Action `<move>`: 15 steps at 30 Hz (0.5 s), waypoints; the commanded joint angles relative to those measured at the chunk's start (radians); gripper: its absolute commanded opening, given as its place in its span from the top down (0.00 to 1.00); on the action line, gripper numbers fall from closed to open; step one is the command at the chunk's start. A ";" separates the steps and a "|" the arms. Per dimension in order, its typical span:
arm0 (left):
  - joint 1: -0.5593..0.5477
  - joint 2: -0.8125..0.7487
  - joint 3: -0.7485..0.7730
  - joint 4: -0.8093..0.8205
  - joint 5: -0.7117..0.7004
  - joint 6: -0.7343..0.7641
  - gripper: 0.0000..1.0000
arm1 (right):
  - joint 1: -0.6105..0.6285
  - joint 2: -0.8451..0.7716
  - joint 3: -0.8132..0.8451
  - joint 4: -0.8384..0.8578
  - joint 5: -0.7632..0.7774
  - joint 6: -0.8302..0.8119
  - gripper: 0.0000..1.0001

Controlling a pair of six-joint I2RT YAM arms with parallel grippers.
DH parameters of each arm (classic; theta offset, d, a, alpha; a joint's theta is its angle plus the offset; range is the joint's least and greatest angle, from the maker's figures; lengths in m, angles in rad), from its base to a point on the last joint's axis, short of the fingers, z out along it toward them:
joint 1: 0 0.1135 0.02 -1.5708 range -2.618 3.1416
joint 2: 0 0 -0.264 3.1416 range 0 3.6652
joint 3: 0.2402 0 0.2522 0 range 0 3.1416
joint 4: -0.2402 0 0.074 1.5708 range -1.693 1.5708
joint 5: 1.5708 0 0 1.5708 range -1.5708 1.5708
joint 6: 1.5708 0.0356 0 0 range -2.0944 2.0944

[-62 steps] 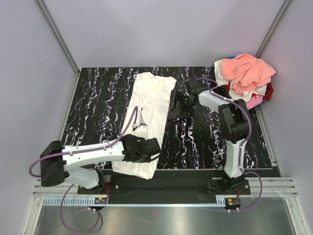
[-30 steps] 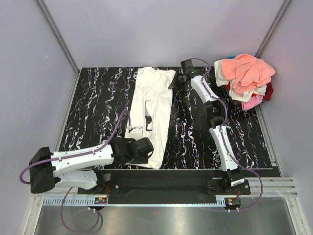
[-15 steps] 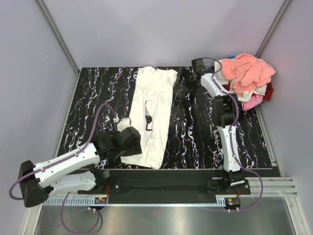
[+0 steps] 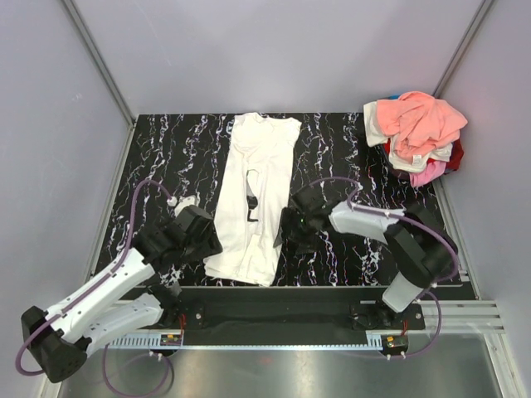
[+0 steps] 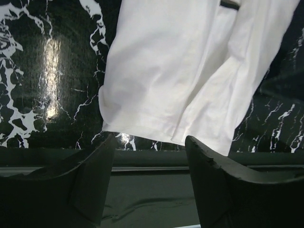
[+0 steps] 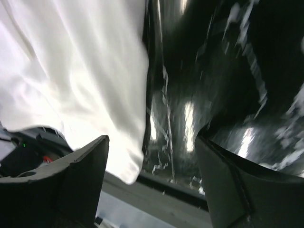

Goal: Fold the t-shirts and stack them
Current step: Fold the tshirt

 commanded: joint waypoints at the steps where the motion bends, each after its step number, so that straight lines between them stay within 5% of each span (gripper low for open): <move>1: 0.043 -0.025 -0.053 0.016 0.066 0.001 0.35 | 0.098 -0.100 -0.142 0.118 0.038 0.183 0.21; 15: 0.086 -0.088 -0.116 0.061 0.131 -0.025 0.36 | 0.312 -0.002 -0.135 0.207 0.080 0.288 0.64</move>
